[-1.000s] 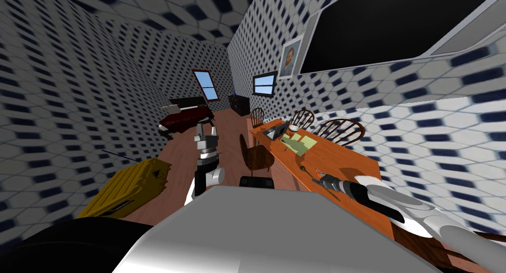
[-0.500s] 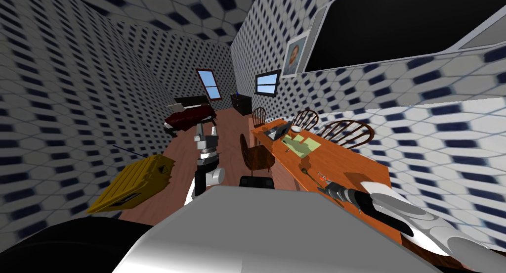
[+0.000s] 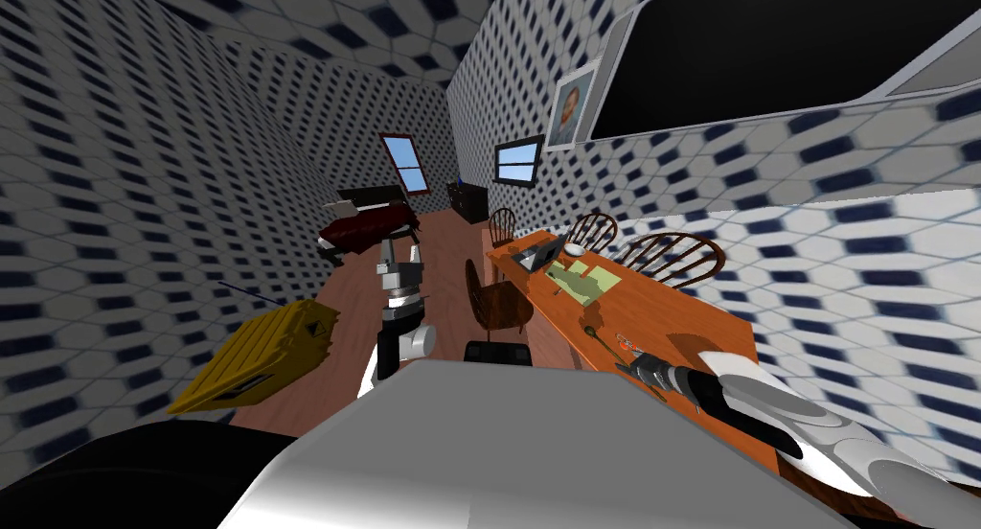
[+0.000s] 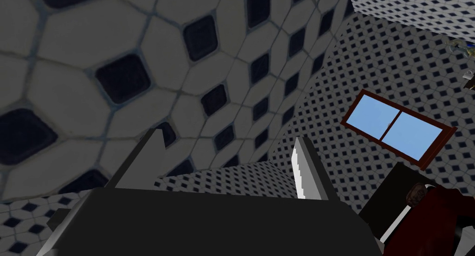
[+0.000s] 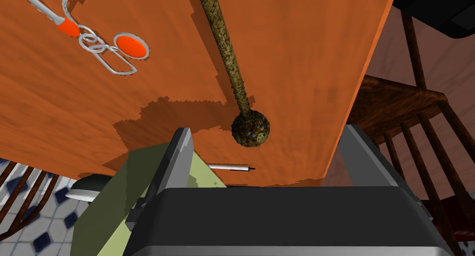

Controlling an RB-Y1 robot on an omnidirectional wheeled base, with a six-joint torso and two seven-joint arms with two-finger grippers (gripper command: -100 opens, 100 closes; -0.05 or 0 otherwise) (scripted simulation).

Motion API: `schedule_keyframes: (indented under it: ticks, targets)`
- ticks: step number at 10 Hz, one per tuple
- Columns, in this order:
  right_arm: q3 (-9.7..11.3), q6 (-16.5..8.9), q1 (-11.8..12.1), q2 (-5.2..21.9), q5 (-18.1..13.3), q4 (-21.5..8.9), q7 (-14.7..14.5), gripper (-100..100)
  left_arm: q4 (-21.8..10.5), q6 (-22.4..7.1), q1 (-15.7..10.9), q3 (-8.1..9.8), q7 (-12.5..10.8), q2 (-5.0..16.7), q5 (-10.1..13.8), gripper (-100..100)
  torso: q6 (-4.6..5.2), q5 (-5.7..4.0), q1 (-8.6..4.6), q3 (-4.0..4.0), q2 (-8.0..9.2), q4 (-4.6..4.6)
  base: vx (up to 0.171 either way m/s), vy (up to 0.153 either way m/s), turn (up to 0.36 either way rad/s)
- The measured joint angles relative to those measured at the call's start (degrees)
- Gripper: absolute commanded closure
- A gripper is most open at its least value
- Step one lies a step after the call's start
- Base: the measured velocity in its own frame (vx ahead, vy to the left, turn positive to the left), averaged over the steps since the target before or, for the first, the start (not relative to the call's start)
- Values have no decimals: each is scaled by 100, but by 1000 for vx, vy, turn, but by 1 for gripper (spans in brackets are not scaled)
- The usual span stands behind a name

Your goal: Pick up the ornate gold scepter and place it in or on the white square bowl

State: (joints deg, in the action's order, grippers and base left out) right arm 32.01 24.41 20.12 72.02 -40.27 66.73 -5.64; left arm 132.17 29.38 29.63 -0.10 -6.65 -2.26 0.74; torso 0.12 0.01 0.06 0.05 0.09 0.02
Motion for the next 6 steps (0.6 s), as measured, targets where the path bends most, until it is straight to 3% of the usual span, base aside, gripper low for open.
schedule_keyframes:
  ticks: [1, 2, 4, 5, 6]
  targets:
    - [0, 0, -1, 0, 0, 0, 0, -100, 0, 0, 0, 0, 0, 0, 0, 0, 1, 0, 3, 1, 1, 0, -2, 7, -20]
    - [0, 0, 0, 0, 0, 0, 0, -100, 0, 0, 0, 0, 0, 0, 0, 0, 1, 1, 5, 1, 2, 0, -47, 50, 254]
    - [-61, -172, 40, 145, -24, -111, -131, -100, 0, 0, -2, -2, 0, -1, 0, 0, -6, 9, 41, 11, 20, 5, -83, 133, 304]
    - [-19, -378, 68, 250, -70, -61, -147, -100, 0, 0, -2, -2, 0, -1, 0, 0, -3, 13, 60, 16, 28, 6, -45, 102, 54]
    - [-38, -382, -13, 204, -91, -275, -224, -100, 0, 0, 0, -1, 0, -1, 0, 0, 3, 11, 44, 13, 22, 5, -31, 99, 251]
